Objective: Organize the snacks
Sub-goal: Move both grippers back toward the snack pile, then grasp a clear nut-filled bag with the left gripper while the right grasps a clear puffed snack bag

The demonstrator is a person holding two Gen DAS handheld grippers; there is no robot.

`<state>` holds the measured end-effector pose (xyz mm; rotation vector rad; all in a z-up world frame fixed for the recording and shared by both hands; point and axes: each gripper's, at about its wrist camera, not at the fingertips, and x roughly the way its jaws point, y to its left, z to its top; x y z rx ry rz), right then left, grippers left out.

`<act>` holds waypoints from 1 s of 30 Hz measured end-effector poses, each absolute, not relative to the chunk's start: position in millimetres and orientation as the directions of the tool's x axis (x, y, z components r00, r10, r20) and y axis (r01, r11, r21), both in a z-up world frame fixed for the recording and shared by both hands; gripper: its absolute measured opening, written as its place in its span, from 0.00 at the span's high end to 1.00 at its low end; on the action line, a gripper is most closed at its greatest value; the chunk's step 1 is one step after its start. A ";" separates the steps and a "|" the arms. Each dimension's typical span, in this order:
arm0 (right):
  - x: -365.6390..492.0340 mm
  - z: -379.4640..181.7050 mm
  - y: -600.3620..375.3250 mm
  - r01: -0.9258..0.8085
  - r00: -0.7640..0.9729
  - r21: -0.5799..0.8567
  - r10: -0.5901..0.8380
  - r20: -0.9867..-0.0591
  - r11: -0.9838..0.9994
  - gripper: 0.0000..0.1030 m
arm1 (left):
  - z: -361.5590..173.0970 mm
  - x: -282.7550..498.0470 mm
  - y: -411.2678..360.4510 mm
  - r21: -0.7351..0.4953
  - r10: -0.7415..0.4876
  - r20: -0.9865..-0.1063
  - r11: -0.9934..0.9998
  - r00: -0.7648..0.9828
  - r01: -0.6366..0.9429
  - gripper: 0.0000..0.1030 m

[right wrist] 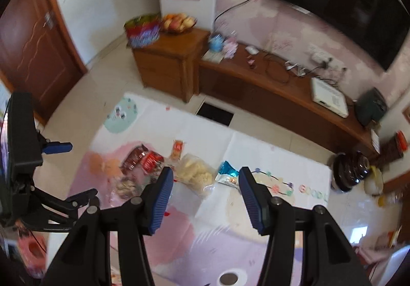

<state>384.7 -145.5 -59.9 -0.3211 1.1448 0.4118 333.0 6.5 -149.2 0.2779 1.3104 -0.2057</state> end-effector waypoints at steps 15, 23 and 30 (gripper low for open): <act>406.0 -208.3 -117.1 -0.718 0.205 -0.070 0.114 -0.972 0.693 0.48 | -244.2 363.7 15.6 0.015 -0.015 -0.994 0.965 0.110 0.263 0.17; 405.7 -230.9 -98.1 -0.780 0.204 -0.099 0.100 -0.974 0.618 0.42 | -258.1 368.2 18.3 -0.055 -0.076 -0.994 0.971 0.081 0.231 0.17; 401.4 -241.9 -93.6 -0.775 0.235 -0.137 0.080 -0.969 0.617 0.45 | -264.0 358.4 20.2 -0.126 -0.138 -0.989 0.972 0.047 0.200 0.35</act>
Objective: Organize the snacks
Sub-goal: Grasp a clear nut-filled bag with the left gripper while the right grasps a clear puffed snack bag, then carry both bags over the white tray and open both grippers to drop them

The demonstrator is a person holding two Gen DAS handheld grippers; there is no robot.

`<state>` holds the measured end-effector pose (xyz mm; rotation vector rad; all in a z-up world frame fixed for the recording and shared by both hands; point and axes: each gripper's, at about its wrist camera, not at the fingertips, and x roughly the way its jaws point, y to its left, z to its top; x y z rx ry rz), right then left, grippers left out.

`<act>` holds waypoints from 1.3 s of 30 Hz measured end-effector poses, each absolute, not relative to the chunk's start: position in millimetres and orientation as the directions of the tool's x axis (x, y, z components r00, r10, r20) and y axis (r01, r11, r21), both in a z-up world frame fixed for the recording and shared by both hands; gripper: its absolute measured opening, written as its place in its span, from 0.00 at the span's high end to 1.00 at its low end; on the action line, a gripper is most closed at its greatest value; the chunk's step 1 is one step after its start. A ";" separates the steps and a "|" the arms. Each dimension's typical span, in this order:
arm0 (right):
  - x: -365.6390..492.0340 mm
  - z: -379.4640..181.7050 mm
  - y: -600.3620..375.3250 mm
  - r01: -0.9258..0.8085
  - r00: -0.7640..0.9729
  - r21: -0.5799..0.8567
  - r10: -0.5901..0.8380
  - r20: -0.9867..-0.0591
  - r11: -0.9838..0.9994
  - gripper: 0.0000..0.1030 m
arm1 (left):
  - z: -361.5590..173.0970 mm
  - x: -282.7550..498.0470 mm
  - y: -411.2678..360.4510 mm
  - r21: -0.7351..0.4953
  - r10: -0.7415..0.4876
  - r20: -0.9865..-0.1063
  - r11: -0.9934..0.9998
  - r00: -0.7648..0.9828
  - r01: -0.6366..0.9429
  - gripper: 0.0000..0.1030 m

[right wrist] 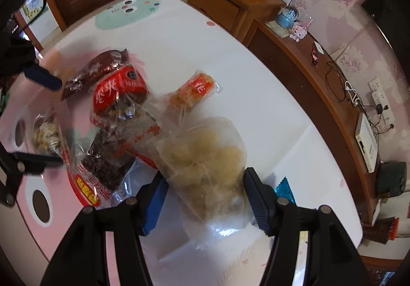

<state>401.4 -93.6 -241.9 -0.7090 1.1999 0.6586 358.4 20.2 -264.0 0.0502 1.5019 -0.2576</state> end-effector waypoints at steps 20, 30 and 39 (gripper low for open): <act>329.1 -173.4 -178.2 -0.471 0.206 0.154 0.278 -0.938 0.869 0.60 | -161.8 269.9 36.9 -0.180 -0.198 -0.947 0.979 0.252 0.092 0.63; 207.8 -63.7 -195.7 -0.296 0.384 0.178 0.287 -0.877 0.938 0.60 | -67.9 173.6 30.5 -0.177 -0.225 -0.898 0.972 0.378 0.157 0.62; 94.0 -11.3 -190.7 -0.228 0.462 0.243 0.325 -0.825 0.943 0.60 | -40.7 98.4 28.6 -0.100 -0.169 -0.894 0.978 0.416 0.181 0.62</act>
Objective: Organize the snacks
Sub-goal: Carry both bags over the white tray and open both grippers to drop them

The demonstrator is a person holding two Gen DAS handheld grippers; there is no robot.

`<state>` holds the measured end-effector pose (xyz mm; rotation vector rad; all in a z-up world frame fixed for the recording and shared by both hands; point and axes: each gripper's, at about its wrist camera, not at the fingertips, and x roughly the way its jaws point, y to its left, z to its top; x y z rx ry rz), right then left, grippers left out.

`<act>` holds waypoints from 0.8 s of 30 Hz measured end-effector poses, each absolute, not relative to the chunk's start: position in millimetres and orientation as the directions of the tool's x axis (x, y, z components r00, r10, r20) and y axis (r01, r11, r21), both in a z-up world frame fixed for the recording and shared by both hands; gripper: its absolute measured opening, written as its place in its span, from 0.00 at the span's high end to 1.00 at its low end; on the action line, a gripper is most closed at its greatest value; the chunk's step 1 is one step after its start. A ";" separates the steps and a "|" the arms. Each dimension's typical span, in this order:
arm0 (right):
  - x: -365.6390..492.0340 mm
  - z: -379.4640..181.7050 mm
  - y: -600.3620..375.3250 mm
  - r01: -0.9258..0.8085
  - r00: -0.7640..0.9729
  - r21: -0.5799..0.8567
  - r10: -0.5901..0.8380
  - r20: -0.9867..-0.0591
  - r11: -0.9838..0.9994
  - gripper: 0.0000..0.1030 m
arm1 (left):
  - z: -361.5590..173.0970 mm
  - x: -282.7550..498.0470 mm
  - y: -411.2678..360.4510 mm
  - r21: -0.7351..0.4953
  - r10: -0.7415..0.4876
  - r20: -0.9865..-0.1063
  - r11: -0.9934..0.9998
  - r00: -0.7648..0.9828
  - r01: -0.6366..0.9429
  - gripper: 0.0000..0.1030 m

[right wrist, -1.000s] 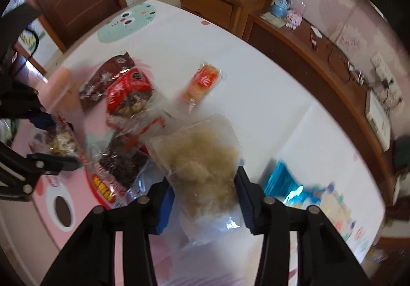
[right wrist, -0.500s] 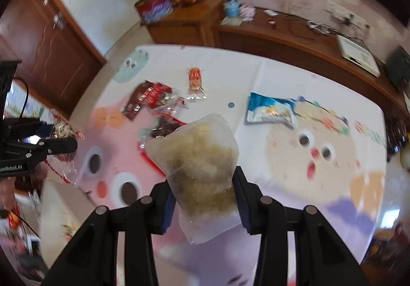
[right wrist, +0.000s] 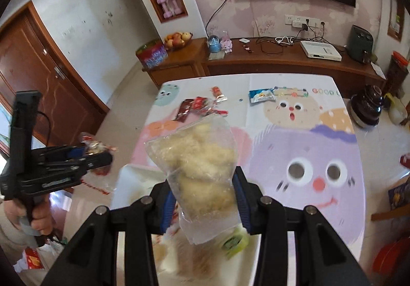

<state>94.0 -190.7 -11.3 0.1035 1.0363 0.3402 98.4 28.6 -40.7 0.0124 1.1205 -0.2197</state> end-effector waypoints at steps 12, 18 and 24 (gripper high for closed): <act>21.6 -29.3 -159.5 -0.221 0.446 0.107 0.198 -0.873 0.969 0.60 | -69.2 50.8 -8.3 0.029 -0.096 -0.909 0.956 0.405 0.292 0.62; 10.8 -42.8 -154.9 -0.209 0.414 0.077 0.160 -0.896 0.975 0.59 | -87.0 45.4 -13.6 0.024 -0.091 -0.931 0.951 0.354 0.307 0.62; 8.8 -55.4 -150.1 -0.203 0.374 0.066 0.140 -0.917 0.977 0.59 | -93.4 38.4 -15.3 0.032 -0.081 -0.938 0.947 0.336 0.319 0.60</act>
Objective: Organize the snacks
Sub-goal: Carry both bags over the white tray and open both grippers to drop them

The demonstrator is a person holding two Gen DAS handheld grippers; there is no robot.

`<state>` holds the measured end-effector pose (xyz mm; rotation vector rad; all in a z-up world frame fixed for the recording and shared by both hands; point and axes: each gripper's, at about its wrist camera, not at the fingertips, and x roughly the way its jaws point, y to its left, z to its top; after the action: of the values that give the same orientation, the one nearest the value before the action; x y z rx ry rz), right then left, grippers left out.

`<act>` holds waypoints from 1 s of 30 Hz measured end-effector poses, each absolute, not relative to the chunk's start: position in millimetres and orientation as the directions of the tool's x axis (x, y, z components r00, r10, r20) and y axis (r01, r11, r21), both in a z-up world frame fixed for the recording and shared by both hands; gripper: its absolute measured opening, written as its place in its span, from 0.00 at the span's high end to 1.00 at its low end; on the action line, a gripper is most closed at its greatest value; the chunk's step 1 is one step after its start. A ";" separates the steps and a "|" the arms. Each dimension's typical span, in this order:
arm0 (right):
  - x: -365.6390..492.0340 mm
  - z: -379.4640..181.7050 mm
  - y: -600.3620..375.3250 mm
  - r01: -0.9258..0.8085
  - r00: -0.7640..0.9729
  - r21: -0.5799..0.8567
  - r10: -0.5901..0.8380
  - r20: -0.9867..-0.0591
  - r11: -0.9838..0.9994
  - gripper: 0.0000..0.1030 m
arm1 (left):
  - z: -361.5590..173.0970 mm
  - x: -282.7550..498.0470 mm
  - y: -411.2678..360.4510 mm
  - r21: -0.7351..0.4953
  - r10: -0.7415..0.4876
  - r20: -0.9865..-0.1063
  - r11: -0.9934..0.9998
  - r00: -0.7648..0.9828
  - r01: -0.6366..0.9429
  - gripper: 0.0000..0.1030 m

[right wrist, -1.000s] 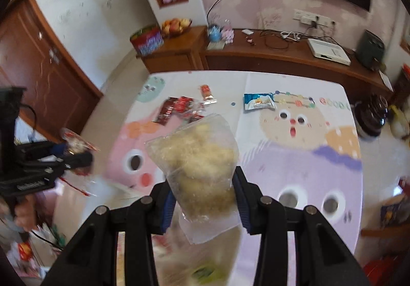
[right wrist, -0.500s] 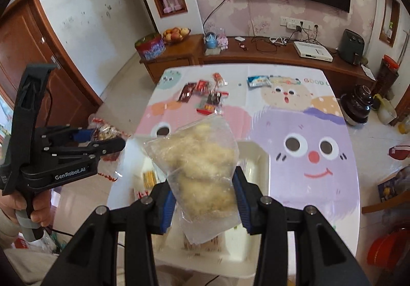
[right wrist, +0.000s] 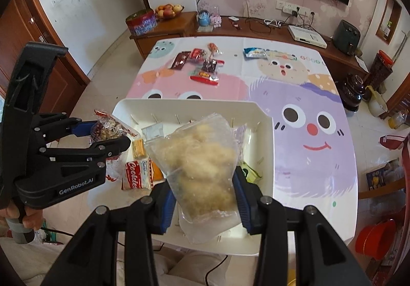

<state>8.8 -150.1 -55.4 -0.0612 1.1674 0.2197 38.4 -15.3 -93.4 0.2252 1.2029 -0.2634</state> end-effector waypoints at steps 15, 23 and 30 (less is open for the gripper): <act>5.1 -58.2 -139.5 -0.201 0.339 0.030 0.098 -0.936 0.979 0.42 | -88.6 31.0 -0.5 0.022 -0.073 -0.934 0.965 0.351 0.260 0.16; 1.8 -56.2 -131.1 -0.225 0.330 0.011 0.086 -0.940 0.974 0.42 | -88.5 29.7 6.5 -0.001 -0.084 -0.932 0.973 0.352 0.231 0.16; -0.4 -55.4 -131.1 -0.231 0.321 -0.021 0.056 -0.945 0.973 0.42 | -88.4 29.2 11.2 -0.060 -0.130 -0.922 0.978 0.364 0.199 0.16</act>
<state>-0.4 -131.1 -55.4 -0.1624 1.2307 0.1894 29.2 11.2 -88.4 0.0658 1.1795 -0.2119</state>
